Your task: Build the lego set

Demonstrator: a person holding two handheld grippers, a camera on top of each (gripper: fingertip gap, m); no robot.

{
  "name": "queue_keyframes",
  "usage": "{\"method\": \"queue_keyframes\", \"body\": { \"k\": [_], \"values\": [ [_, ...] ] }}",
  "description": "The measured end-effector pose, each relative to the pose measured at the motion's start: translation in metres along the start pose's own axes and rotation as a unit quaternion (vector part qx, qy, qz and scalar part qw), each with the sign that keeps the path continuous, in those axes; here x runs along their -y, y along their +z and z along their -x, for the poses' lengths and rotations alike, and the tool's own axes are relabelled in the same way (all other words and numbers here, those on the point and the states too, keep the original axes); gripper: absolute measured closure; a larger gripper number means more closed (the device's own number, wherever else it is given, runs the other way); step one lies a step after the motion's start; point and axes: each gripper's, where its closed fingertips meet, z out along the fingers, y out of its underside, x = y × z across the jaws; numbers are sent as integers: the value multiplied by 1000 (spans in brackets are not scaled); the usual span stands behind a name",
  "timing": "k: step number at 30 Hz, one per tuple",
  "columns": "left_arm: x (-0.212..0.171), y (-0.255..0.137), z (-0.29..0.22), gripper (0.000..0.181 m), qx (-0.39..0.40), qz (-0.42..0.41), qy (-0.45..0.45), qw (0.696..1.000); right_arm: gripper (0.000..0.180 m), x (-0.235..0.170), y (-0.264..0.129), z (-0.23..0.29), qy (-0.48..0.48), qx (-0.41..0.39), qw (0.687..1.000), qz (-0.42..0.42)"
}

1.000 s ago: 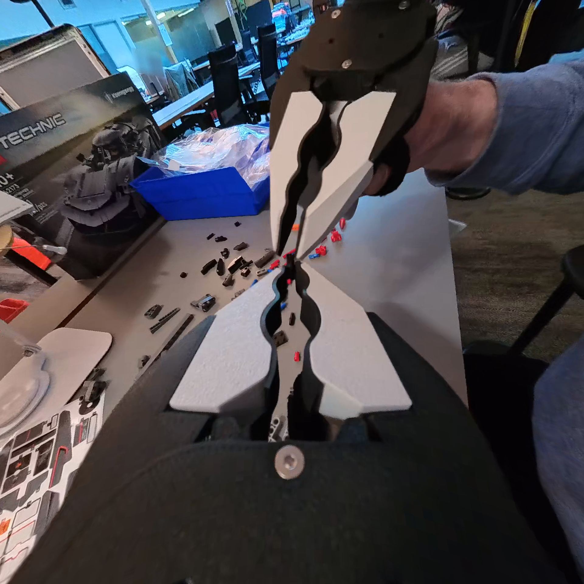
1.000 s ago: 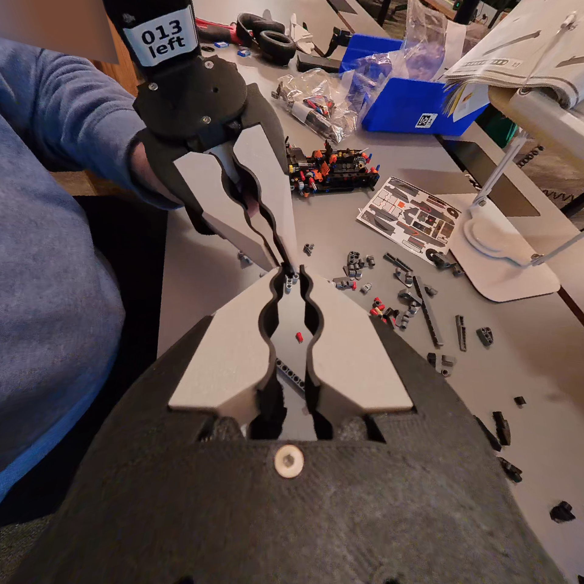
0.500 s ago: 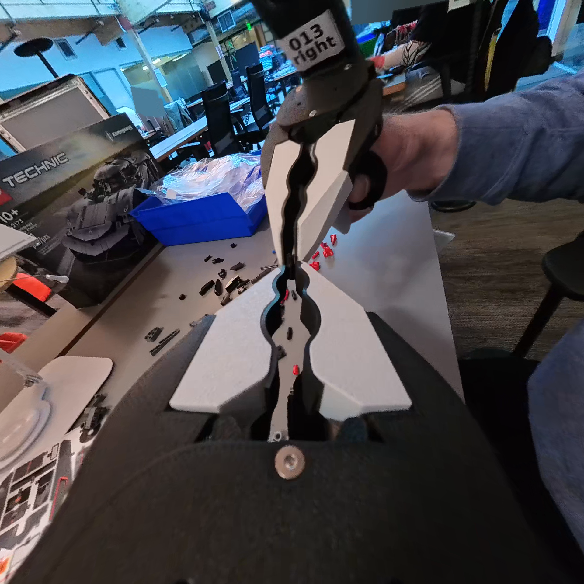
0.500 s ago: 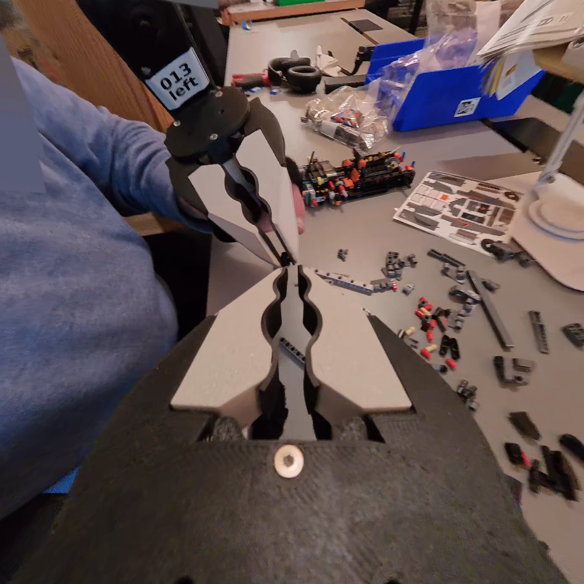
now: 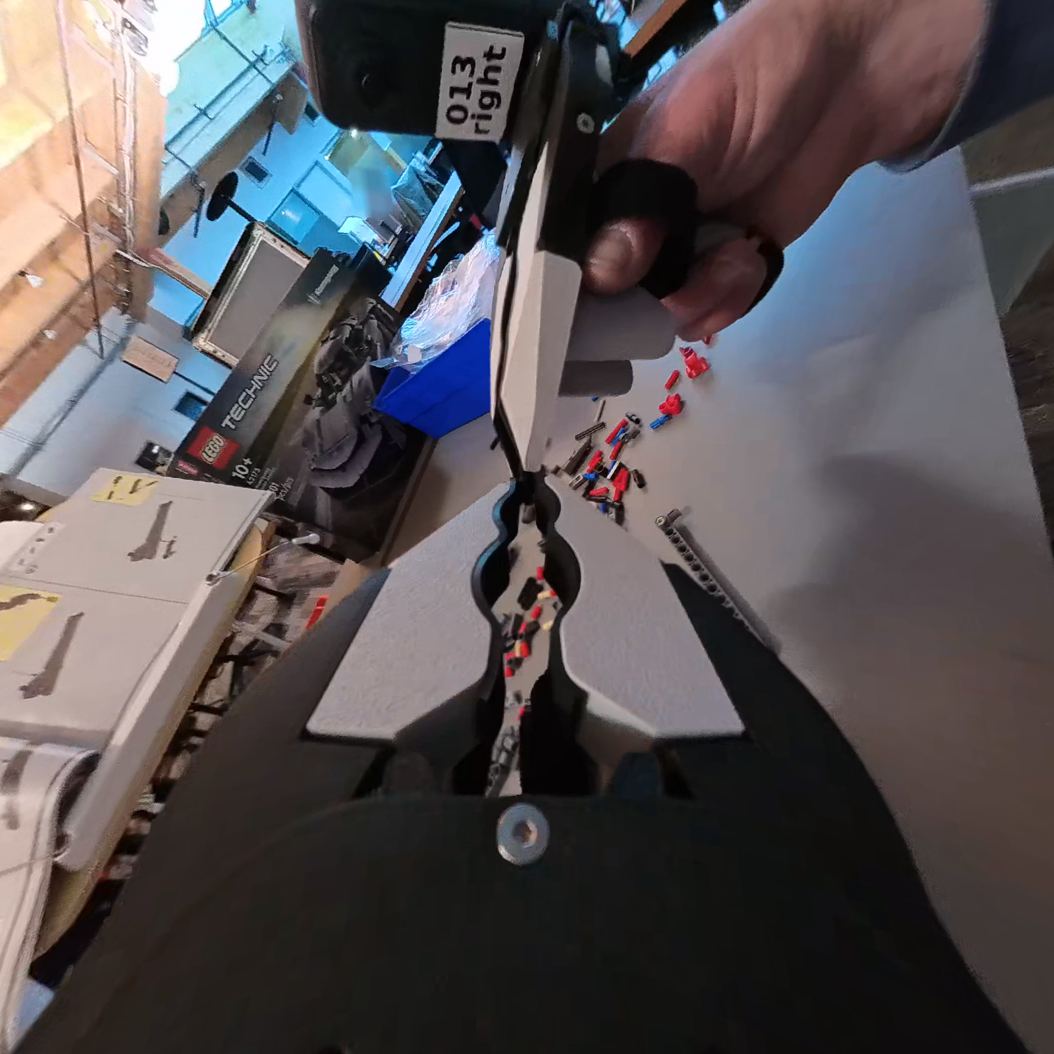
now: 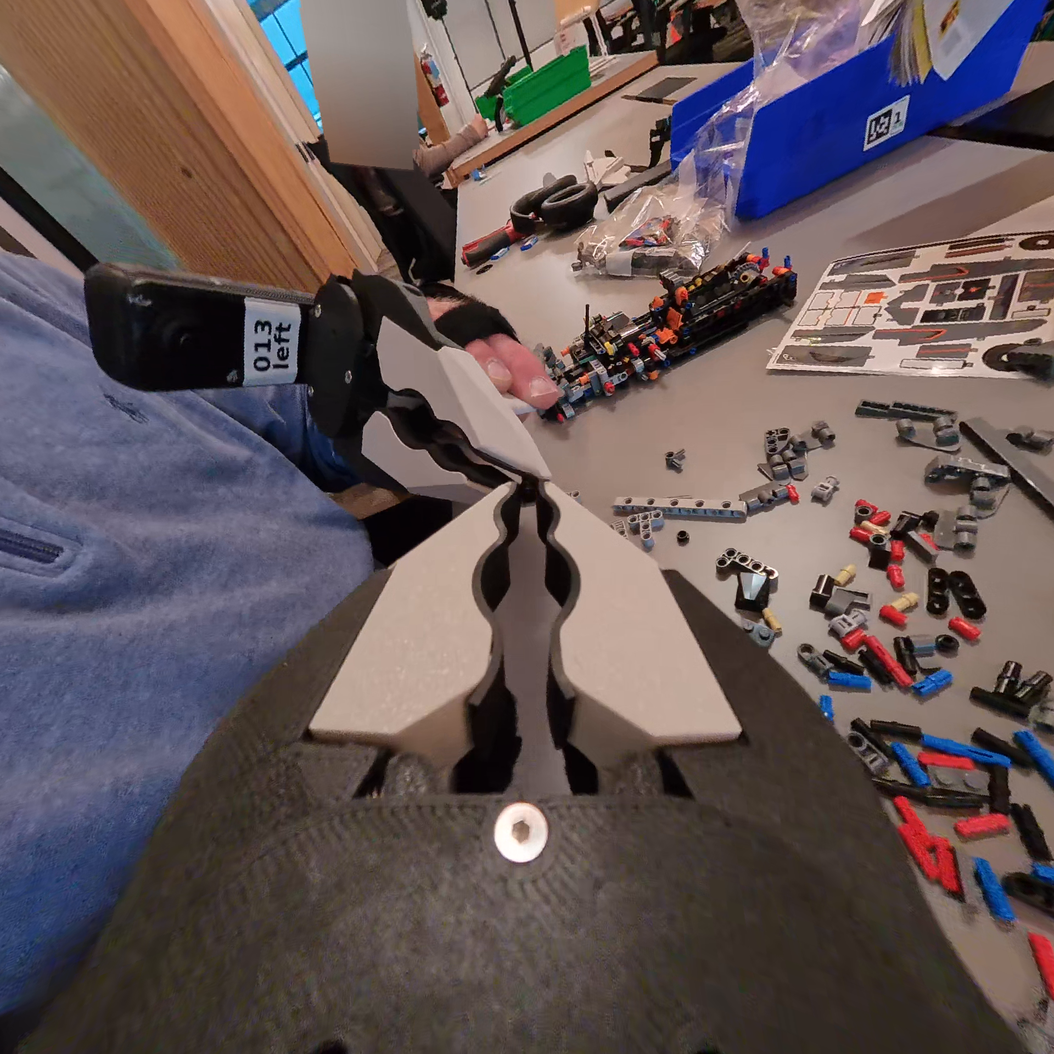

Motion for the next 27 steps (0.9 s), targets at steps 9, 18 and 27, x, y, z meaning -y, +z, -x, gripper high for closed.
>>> {"method": "queue_keyframes", "body": {
  "k": [9,18,27],
  "values": [
    [-13,1,-7,174,-18,37,-29,999,179,-12,0,-9,-31,-42,998,30],
    [-78,-17,-81,157,-151,185,-199,950,179,-92,22,-23,-222,-86,933,269],
    [-86,2,-102,167,-177,213,-265,923,179,-116,33,-32,-285,-68,889,352]
  ]
}}
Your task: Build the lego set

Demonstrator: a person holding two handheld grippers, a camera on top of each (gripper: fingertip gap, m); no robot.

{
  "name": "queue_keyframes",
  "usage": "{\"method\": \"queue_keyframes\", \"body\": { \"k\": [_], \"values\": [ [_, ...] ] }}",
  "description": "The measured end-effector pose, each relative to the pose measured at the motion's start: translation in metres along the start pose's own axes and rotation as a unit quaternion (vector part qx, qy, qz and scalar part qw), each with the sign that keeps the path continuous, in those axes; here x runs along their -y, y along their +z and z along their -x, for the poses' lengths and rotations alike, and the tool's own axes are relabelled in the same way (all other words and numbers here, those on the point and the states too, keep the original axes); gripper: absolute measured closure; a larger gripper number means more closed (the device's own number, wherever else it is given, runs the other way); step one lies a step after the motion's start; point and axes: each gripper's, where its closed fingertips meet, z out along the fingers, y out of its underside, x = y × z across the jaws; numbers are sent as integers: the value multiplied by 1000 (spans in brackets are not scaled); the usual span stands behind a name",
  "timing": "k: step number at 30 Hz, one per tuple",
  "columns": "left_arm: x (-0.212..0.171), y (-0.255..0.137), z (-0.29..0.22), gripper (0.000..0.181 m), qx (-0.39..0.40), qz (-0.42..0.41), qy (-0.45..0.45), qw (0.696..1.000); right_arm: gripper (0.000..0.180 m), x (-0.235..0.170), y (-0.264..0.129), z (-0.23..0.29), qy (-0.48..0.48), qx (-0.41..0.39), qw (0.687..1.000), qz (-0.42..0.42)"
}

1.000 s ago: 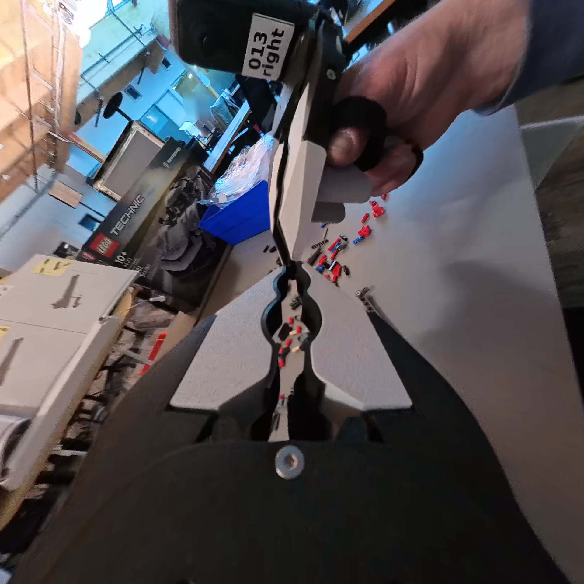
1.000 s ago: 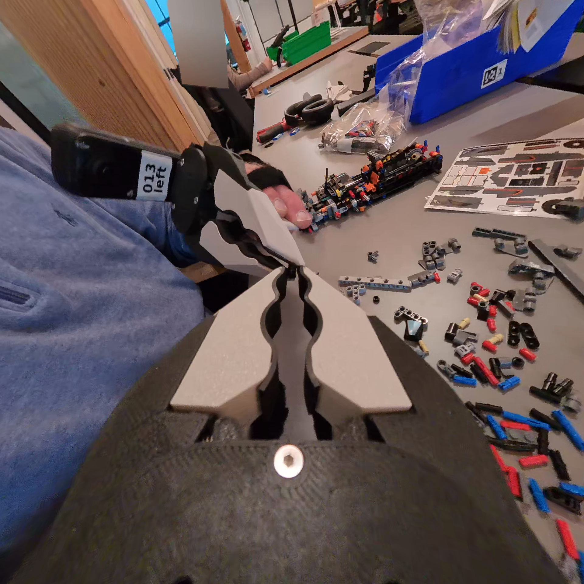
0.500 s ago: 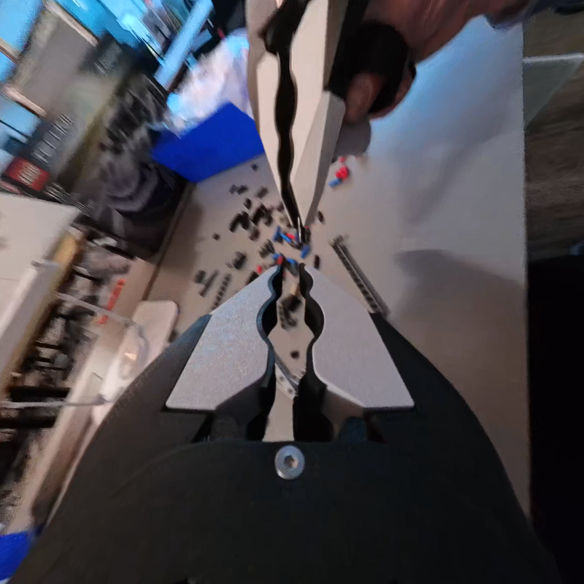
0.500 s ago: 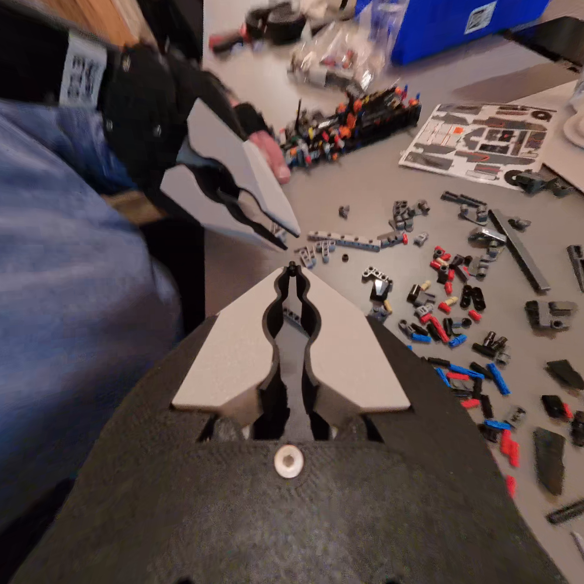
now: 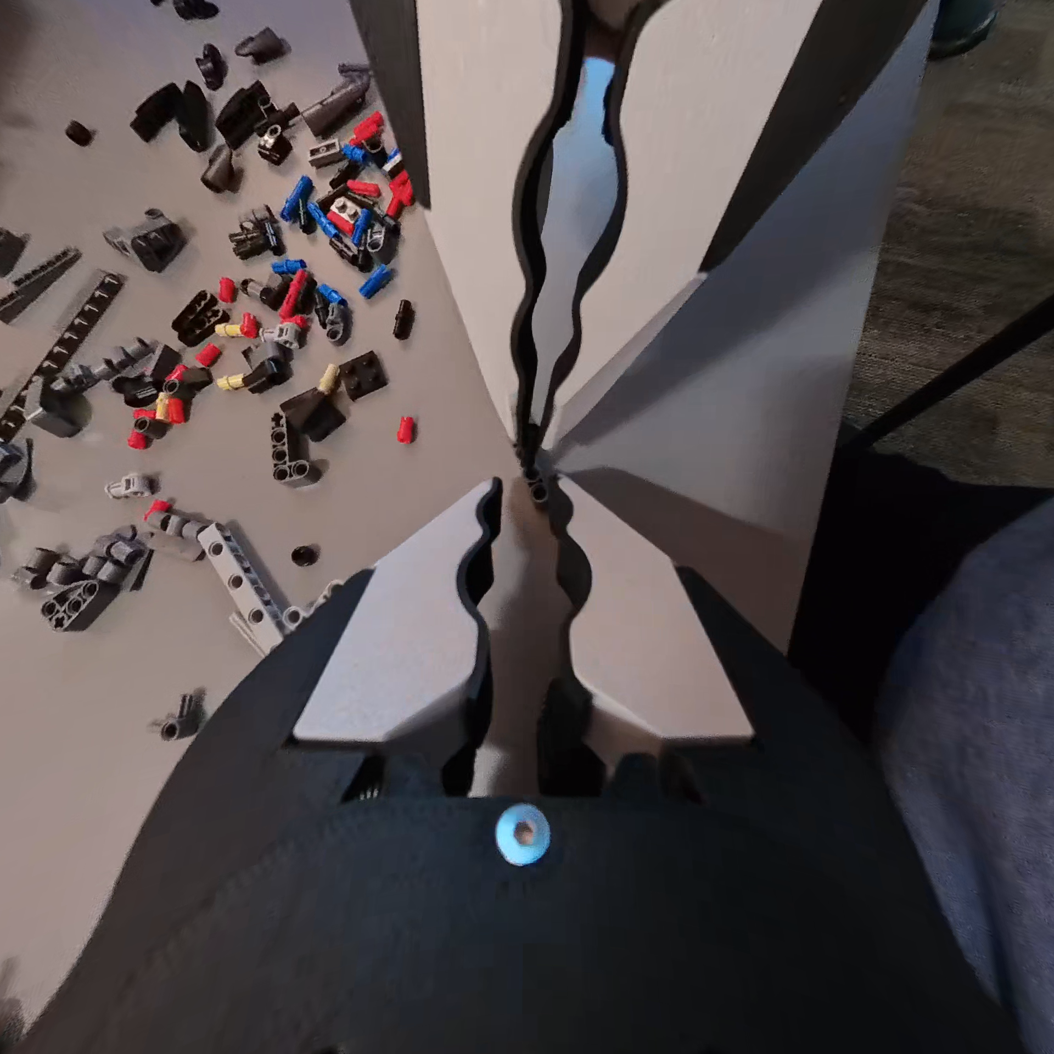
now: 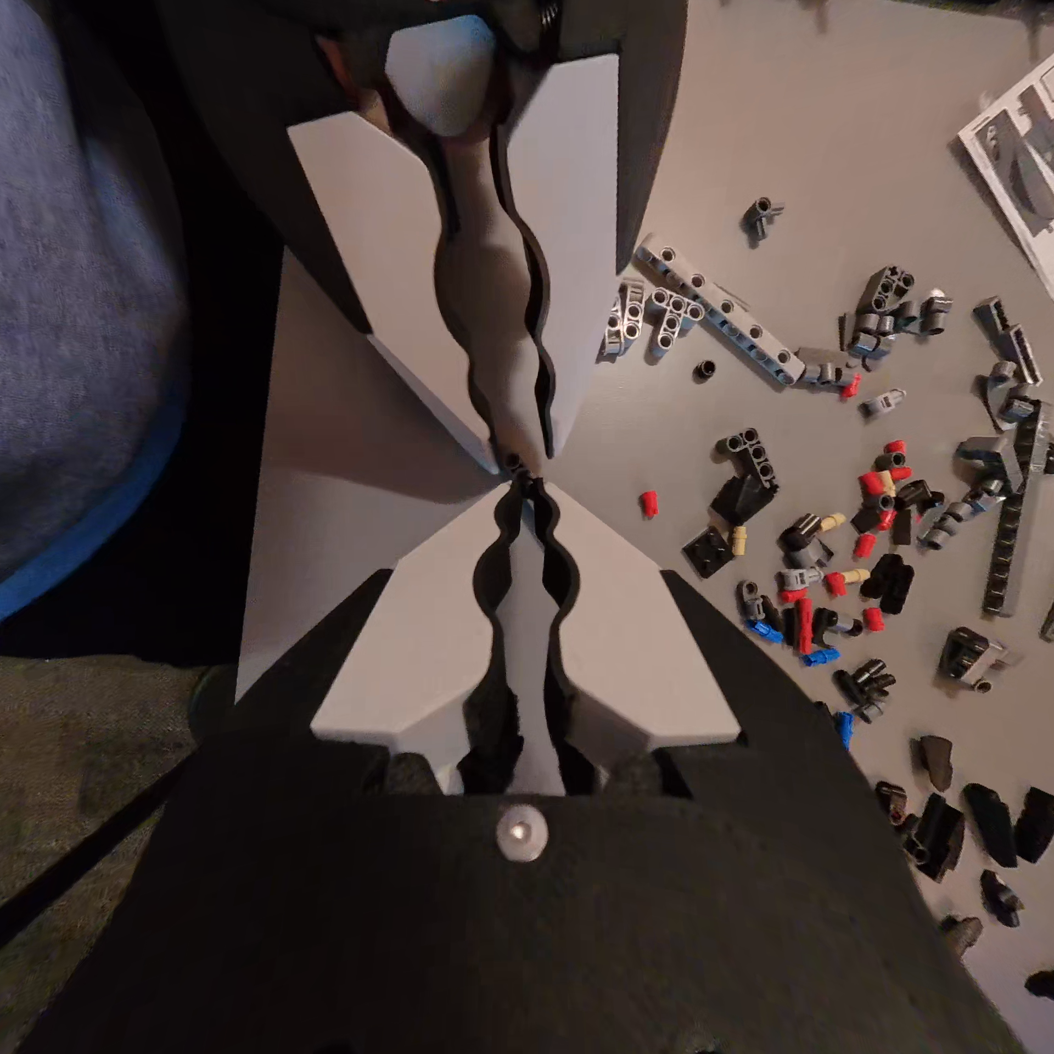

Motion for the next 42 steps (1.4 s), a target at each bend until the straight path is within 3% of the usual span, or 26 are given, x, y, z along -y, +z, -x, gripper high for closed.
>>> {"method": "queue_keyframes", "body": {
  "k": [5,11,15,20,28,34,38,42],
  "values": [
    [1,4,0,176,-2,-5,5,1000,179,-4,3,0,-20,6,1000,22],
    [0,3,9,173,3,-6,21,1000,179,-4,2,-8,-20,-4,999,32],
    [13,-6,15,166,45,-48,60,996,179,6,-5,-12,44,19,999,-10],
    [27,-16,17,175,97,-77,117,985,179,15,-14,-16,124,50,989,-58],
    [31,-20,20,177,103,-89,99,986,179,22,-21,-19,178,68,977,-100],
    [22,-15,14,177,53,-87,34,994,179,18,-13,-15,162,56,981,-86],
    [8,-10,7,166,15,-57,-4,998,179,6,-5,-10,82,31,996,-24],
    [2,-11,4,166,-14,-46,-34,998,179,-1,2,-5,17,30,999,24]
  ]
}}
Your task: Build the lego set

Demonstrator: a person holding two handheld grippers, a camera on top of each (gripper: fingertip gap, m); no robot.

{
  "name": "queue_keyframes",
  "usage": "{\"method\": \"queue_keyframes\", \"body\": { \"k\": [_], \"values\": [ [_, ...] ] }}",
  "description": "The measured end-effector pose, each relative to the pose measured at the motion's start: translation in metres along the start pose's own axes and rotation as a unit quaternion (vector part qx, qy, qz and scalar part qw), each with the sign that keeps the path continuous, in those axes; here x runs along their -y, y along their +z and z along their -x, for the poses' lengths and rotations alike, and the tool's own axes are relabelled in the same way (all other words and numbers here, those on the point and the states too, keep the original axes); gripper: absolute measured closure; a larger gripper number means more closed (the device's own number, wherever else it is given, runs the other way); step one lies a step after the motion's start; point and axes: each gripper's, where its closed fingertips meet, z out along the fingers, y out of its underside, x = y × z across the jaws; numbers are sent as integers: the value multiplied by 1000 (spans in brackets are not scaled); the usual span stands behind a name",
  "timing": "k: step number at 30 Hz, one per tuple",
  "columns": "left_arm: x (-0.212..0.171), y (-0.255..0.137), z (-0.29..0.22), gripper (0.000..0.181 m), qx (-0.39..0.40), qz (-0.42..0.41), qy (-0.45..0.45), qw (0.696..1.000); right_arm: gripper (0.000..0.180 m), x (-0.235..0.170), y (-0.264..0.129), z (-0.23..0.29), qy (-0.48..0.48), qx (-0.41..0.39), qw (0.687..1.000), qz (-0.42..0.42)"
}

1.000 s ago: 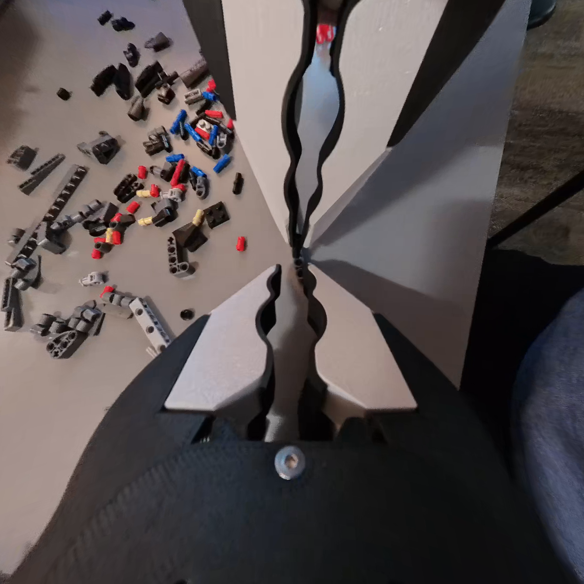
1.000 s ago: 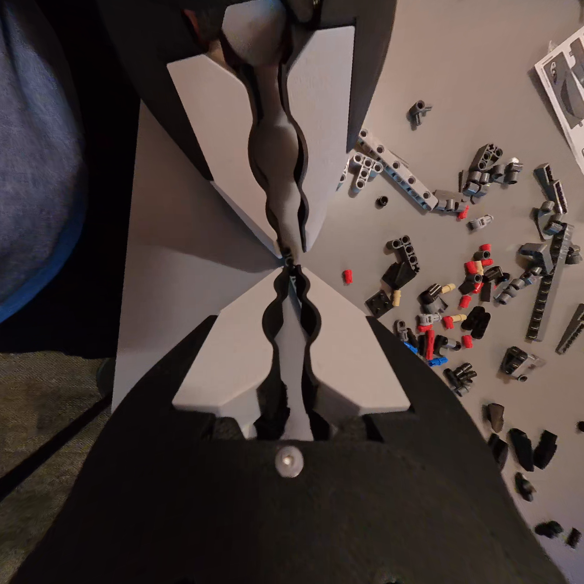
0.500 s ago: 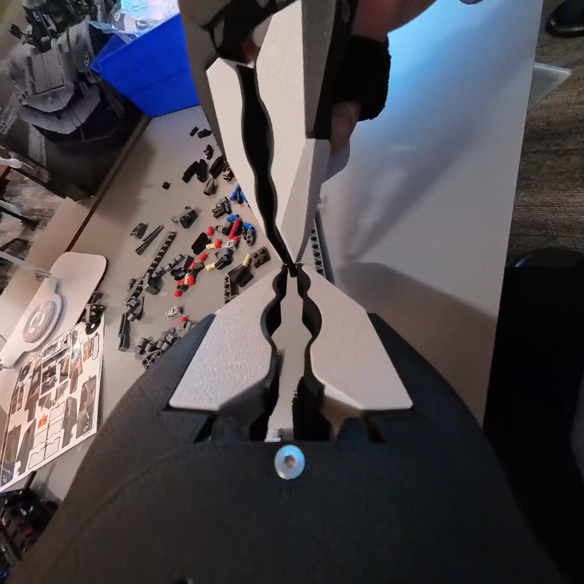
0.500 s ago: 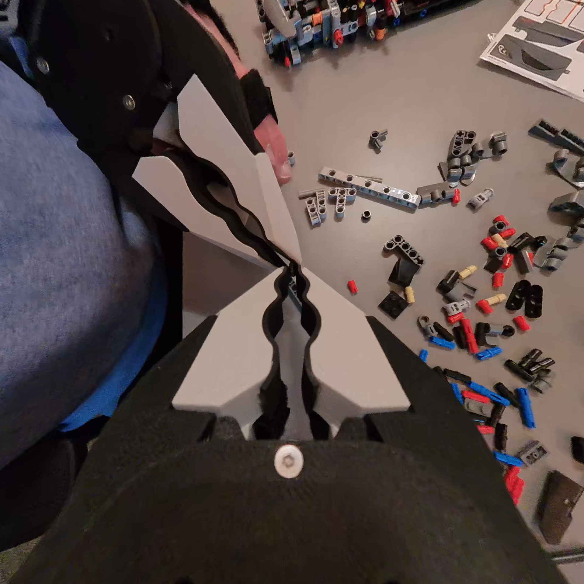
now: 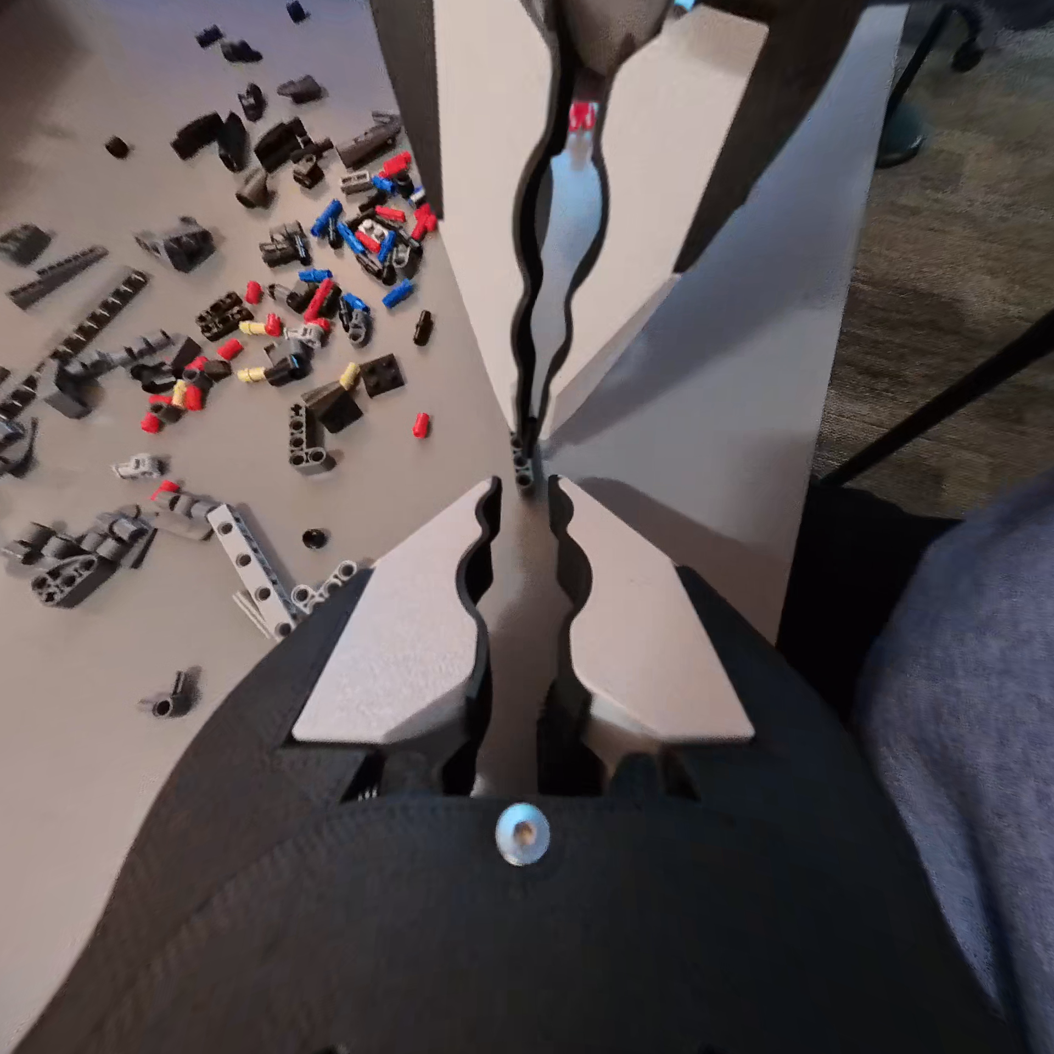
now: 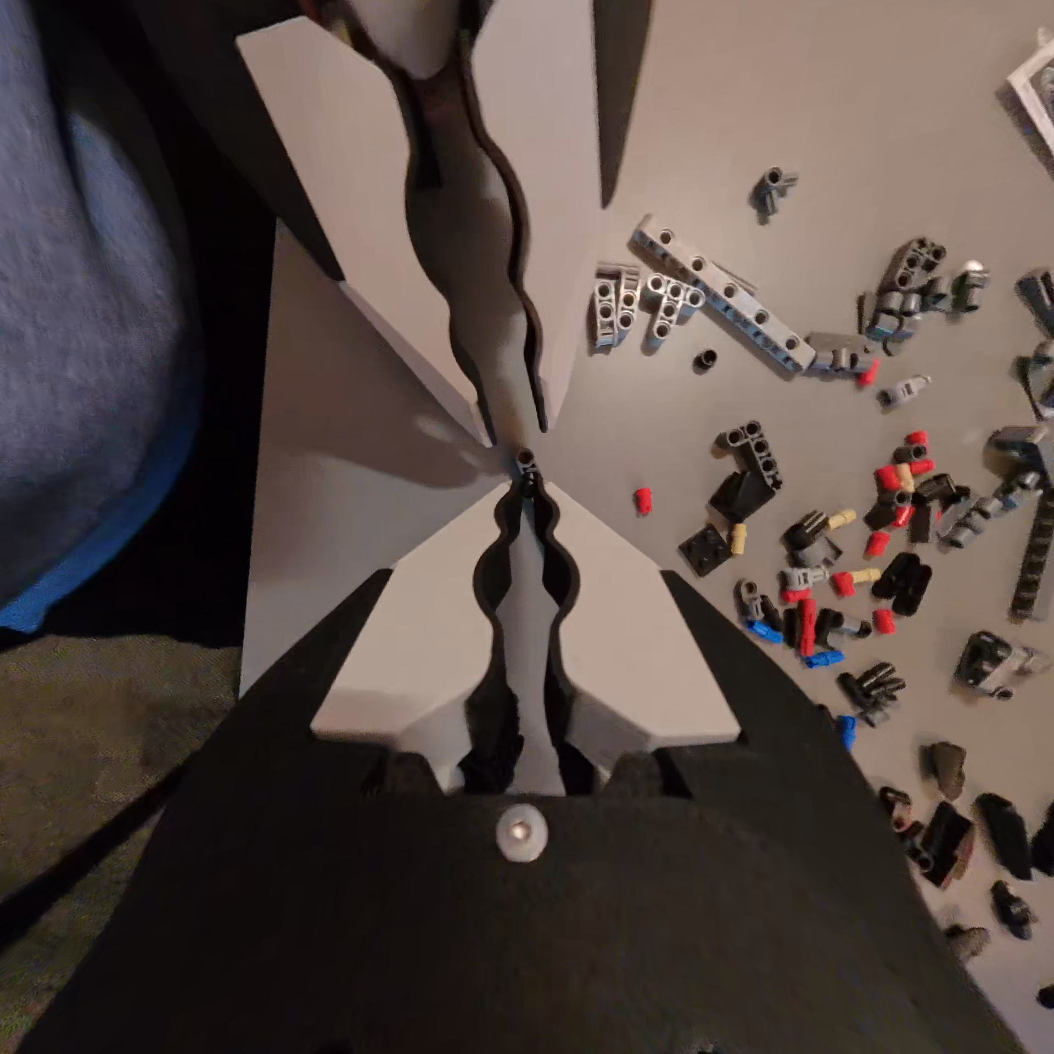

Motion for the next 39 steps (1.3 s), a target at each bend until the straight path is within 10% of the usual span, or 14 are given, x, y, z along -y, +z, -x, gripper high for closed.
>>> {"method": "queue_keyframes", "body": {
  "k": [39],
  "values": [
    [-9,17,1,175,-20,45,6,999,180,-2,7,-2,-58,22,995,79]
  ]
}}
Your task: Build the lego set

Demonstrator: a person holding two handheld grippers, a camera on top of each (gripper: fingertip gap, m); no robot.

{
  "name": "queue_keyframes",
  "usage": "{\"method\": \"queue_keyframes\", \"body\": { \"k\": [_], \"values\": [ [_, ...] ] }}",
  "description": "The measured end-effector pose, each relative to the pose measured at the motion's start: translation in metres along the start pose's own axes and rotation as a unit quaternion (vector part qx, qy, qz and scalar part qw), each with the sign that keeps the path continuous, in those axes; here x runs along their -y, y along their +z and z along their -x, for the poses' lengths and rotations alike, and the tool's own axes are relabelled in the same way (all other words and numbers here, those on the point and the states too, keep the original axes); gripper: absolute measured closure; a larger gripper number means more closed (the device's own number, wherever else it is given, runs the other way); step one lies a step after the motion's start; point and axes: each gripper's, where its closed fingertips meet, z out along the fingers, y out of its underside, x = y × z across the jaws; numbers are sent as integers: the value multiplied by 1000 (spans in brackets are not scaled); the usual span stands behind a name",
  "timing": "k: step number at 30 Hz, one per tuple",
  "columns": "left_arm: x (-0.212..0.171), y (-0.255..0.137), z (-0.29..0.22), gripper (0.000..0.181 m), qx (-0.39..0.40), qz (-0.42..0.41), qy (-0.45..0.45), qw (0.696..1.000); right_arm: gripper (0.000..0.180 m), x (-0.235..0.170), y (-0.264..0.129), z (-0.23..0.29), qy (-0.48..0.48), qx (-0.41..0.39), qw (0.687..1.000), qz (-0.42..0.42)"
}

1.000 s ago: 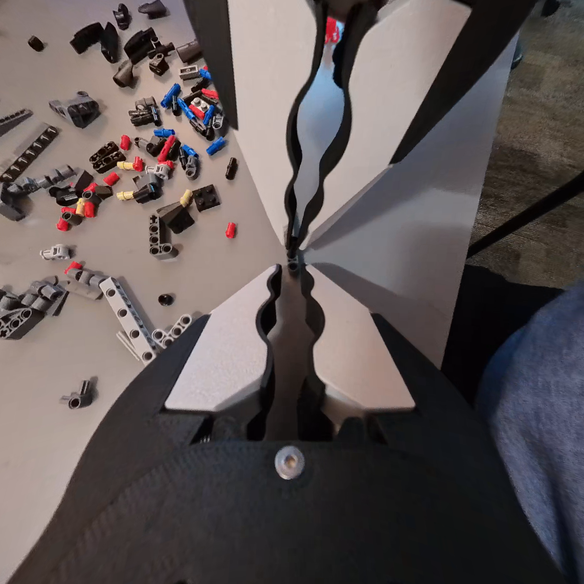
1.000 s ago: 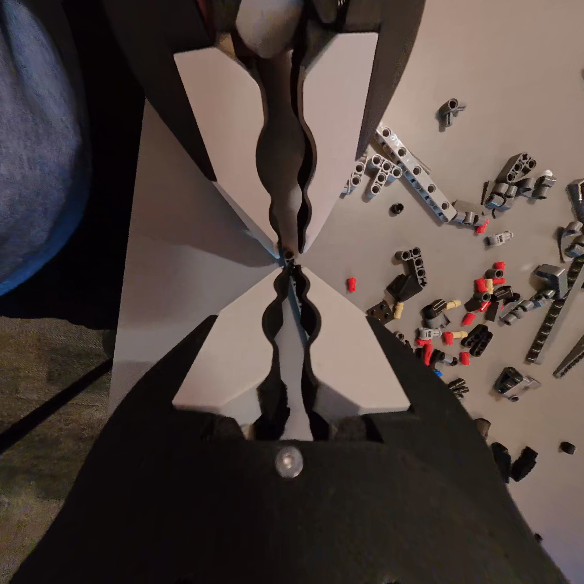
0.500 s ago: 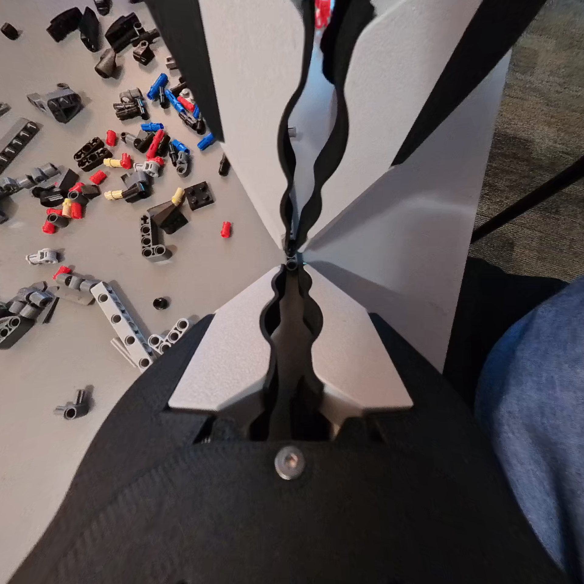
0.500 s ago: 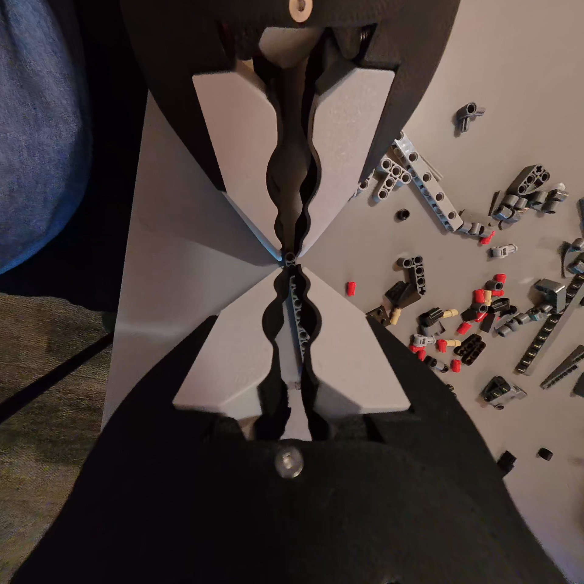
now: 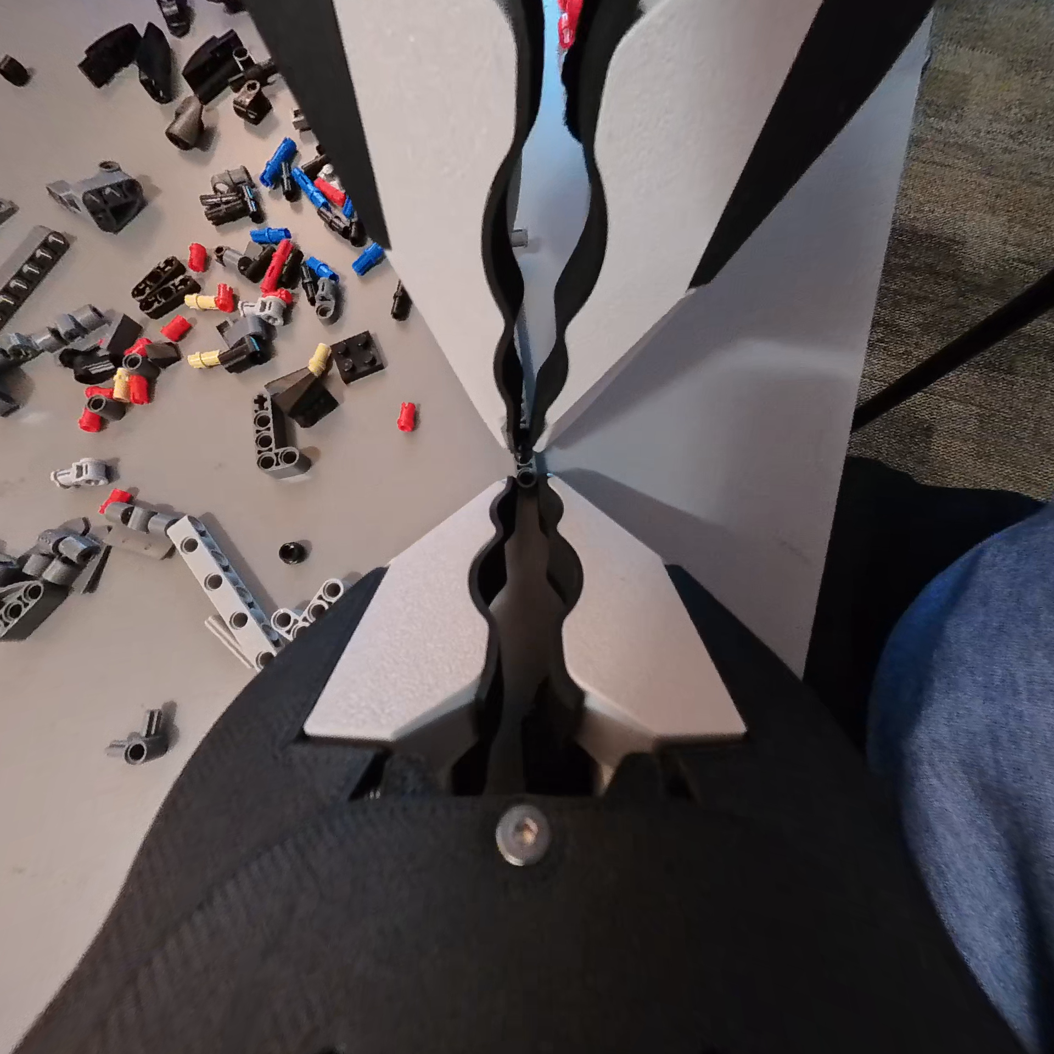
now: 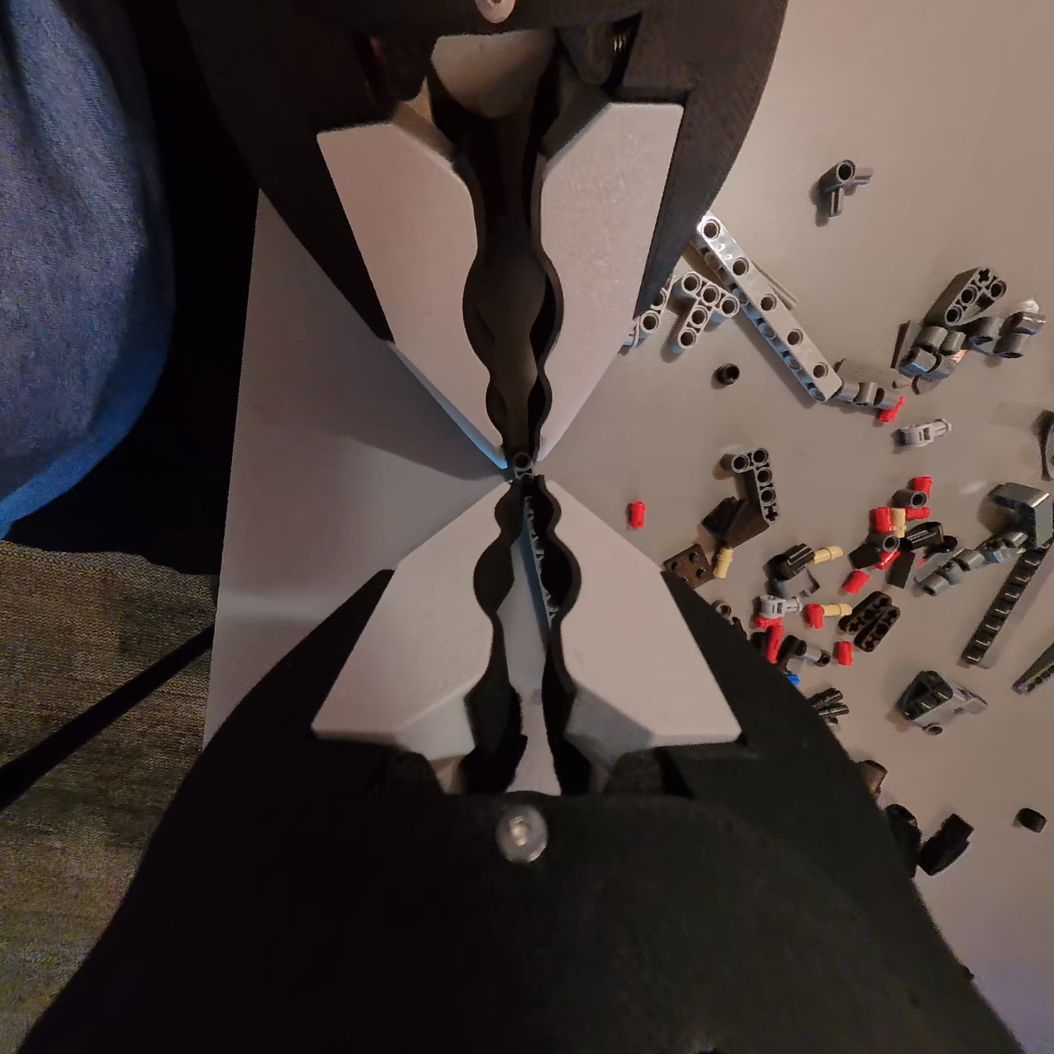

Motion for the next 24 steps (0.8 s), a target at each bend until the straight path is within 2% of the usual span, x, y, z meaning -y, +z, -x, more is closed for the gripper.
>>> {"method": "queue_keyframes", "body": {
  "k": [9,24],
  "values": [
    [0,0,0,175,1,1,4,1000,180,0,0,0,9,2,1000,5],
    [0,0,0,175,0,1,8,1000,180,0,1,-1,25,51,998,15]
  ]
}}
